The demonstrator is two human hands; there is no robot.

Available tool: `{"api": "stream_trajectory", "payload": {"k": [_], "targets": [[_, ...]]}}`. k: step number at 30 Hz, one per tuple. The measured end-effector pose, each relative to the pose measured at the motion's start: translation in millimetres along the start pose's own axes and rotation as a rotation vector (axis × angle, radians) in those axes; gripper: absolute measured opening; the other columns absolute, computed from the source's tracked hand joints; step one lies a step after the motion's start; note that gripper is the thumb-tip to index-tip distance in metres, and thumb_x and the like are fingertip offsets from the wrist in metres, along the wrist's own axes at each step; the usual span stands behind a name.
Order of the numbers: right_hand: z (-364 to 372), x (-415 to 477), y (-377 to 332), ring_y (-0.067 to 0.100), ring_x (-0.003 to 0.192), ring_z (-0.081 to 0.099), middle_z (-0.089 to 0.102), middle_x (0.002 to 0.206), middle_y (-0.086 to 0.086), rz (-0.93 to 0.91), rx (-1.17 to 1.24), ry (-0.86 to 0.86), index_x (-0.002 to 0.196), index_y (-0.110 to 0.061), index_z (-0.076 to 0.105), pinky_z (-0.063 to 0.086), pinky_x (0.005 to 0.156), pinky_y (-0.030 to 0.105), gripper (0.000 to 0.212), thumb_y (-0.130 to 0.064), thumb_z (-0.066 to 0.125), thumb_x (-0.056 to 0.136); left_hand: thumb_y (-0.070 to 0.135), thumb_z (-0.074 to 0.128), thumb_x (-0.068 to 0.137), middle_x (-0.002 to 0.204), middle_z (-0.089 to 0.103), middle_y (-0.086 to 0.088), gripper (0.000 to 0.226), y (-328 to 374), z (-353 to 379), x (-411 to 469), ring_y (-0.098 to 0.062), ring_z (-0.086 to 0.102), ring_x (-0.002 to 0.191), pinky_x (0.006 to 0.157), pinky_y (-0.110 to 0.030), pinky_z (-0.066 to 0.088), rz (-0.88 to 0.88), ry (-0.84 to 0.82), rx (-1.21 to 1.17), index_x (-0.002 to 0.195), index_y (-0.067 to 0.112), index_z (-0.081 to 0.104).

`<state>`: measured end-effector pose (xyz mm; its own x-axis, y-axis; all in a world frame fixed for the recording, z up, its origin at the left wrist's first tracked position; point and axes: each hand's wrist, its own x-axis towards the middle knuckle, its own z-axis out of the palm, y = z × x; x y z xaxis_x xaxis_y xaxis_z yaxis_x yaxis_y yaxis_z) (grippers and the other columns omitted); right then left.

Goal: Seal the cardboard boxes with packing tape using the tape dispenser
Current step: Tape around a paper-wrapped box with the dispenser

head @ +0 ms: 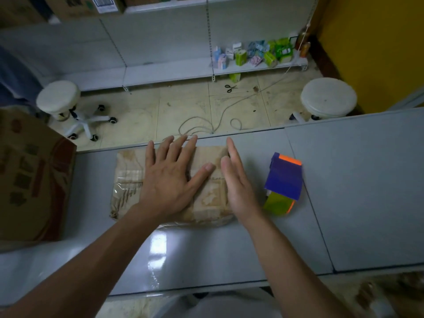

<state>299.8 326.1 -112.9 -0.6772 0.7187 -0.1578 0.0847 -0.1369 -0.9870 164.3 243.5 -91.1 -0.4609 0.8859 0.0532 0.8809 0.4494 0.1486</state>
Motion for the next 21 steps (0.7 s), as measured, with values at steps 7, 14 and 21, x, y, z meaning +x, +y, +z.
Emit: {"api": "stream_trajectory", "payload": {"k": [7,14,21], "targets": [[-6.4,6.4,48.8,0.008,0.143,0.028,0.023,0.158,-0.015,0.118,0.238,-0.127,0.148,-0.049,0.019,0.026,0.117,0.048,0.08,-0.079,0.047,0.079,0.071,0.019,0.092,0.159,0.026,0.005,0.074,-1.1,2.0,-1.4,-0.017,0.014,0.149,0.121,-0.047,-0.004,-0.003,0.0,-0.029,0.155,0.032,0.019],[-31.6,21.3,1.1,-0.005,0.14,0.025,0.026,0.156,-0.017,0.068,0.218,0.237,0.15,-0.034,0.025,0.013,0.119,0.032,0.068,-0.066,0.022,0.091,0.046,0.042,0.099,0.155,0.028,0.018,0.055,-46.1,-58.2,-24.2,0.007,0.027,0.139,0.111,-0.017,0.029,-0.331,0.373,-0.824,0.152,0.036,0.026],[20.8,32.0,10.5,0.006,0.133,0.042,0.046,0.144,-0.014,0.055,0.06,0.05,0.138,-0.035,0.046,0.033,0.114,0.042,0.056,-0.062,0.036,0.09,0.064,0.04,0.093,0.11,0.068,0.002,0.042,-80.7,-38.9,-35.6,-0.025,0.063,0.109,0.091,-0.043,0.05,-0.927,-0.059,-1.144,0.114,0.035,0.063]]}}
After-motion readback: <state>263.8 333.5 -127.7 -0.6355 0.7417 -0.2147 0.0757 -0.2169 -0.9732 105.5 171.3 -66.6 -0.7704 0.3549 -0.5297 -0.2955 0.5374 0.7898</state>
